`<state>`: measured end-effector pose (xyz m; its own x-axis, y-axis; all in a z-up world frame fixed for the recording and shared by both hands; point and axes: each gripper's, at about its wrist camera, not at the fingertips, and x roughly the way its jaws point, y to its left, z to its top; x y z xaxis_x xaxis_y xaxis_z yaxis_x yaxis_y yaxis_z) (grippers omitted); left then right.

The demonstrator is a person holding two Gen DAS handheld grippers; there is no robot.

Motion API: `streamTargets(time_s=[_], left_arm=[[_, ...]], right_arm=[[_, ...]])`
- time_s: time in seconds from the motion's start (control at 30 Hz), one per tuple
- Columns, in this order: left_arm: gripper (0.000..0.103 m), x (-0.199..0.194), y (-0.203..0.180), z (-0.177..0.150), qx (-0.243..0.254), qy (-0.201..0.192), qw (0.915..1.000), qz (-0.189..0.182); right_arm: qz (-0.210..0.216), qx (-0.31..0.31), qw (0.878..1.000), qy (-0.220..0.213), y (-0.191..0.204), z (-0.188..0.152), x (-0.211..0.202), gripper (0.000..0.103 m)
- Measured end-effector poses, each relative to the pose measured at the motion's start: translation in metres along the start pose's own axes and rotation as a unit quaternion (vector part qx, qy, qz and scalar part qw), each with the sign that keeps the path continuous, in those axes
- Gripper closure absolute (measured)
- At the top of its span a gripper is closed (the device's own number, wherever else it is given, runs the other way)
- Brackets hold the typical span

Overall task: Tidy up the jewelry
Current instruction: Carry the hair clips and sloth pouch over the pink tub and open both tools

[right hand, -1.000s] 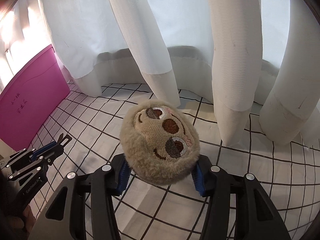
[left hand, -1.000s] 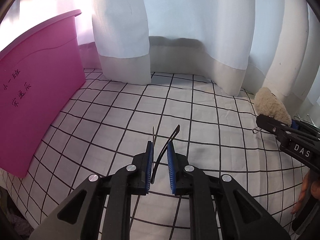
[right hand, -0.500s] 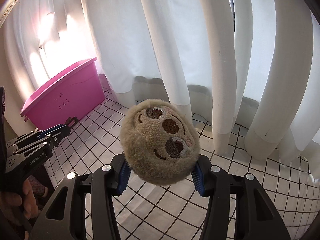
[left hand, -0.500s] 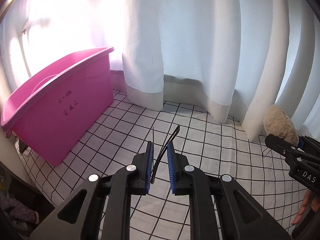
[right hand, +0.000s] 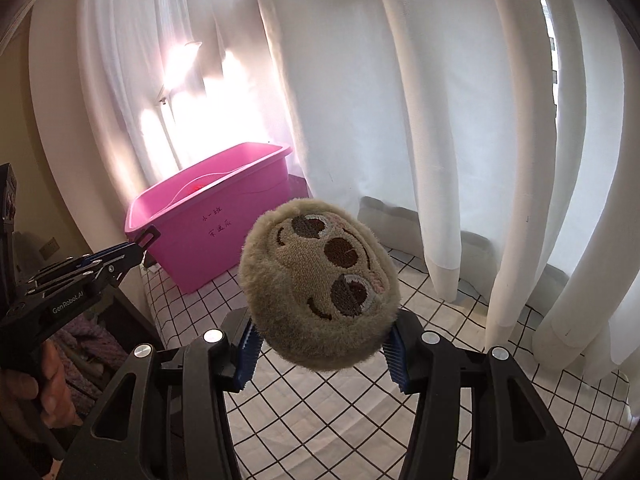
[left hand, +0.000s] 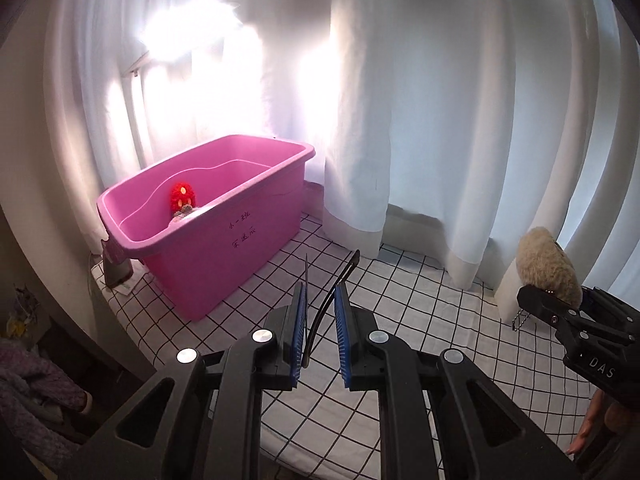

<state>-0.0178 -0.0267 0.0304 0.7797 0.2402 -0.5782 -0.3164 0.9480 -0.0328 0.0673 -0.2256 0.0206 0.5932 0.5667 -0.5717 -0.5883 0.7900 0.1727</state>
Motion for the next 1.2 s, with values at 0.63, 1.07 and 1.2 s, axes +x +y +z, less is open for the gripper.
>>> streamTargets(time_s=[0.63, 1.07, 1.2], left_arm=[[0.088, 0.020, 0.130, 0.113, -0.027, -0.065, 0.9973, 0.021], [0.087, 0.124, 0.225, 0.176, -0.050, 0.000, 0.9985, 0.022], [0.087, 0.161, 0.239, 0.171, -0.055, 0.049, 0.9971, 0.018]], right_arm=[[0.048, -0.044, 0.996, -0.065, 0.115, 0.124, 0.063, 0.053], [0.052, -0.033, 0.998, -0.017, 0.173, 0.198, 0.189, 0.053], [0.049, -0.028, 0.998, 0.019, 0.184, 0.205, 0.227, 0.053]])
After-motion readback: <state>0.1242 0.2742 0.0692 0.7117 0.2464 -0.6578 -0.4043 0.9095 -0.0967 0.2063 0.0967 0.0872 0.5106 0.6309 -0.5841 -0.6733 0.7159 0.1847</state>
